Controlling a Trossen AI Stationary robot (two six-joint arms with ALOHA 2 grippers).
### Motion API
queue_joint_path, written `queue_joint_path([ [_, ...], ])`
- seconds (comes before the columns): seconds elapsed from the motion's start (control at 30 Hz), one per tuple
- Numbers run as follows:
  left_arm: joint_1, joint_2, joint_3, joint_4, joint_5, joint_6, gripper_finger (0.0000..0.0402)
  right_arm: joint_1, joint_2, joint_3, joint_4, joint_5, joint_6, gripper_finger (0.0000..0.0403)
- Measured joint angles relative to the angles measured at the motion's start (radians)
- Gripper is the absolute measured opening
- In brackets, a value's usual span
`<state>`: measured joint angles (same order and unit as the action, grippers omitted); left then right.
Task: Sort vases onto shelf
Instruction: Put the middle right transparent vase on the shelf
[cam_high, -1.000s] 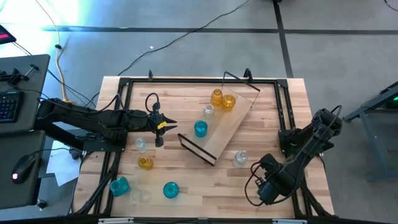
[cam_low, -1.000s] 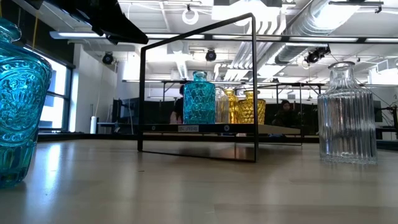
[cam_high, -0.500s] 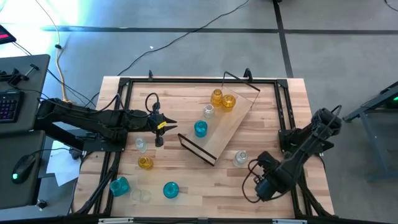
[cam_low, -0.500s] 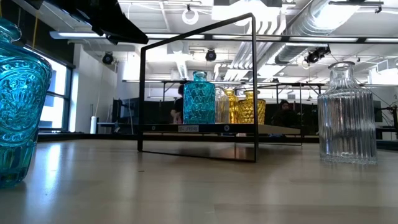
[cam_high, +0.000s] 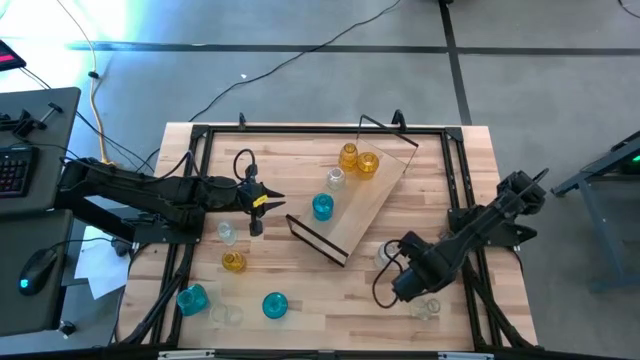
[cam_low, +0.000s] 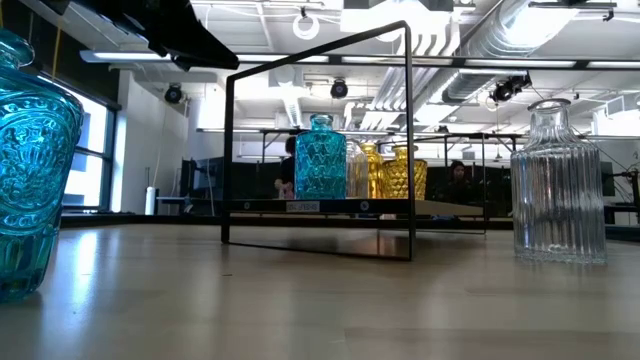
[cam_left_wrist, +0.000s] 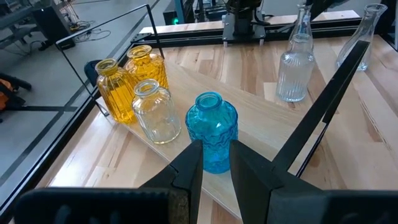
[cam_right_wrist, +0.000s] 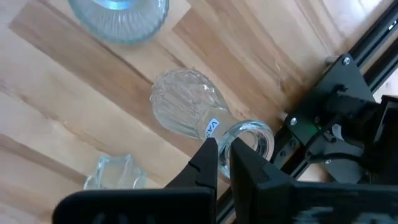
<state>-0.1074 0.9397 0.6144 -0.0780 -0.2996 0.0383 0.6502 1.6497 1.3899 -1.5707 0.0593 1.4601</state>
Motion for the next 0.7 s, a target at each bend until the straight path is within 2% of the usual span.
queue_joint_path([
  [0.17, 0.000, 0.000, 0.000, -0.005, 0.000, 0.000, 0.0071, -0.032, 0.000, 0.000, 0.000, -0.003, -0.025, 0.0000],
  [0.4, 0.000, 0.000, 0.000, -0.006, 0.000, 0.000, 0.0071, -0.048, -0.003, 0.000, -0.001, -0.095, -0.021, 0.0000],
  [0.53, 0.000, 0.000, 0.000, -0.006, 0.000, 0.011, 0.0071, -0.048, -0.040, 0.000, 0.005, -0.093, 0.001, 0.0000],
  [0.7, 0.000, 0.000, 0.000, -0.007, 0.000, 0.011, 0.0071, -0.048, -0.122, 0.000, 0.000, -0.025, 0.037, 0.0000],
])
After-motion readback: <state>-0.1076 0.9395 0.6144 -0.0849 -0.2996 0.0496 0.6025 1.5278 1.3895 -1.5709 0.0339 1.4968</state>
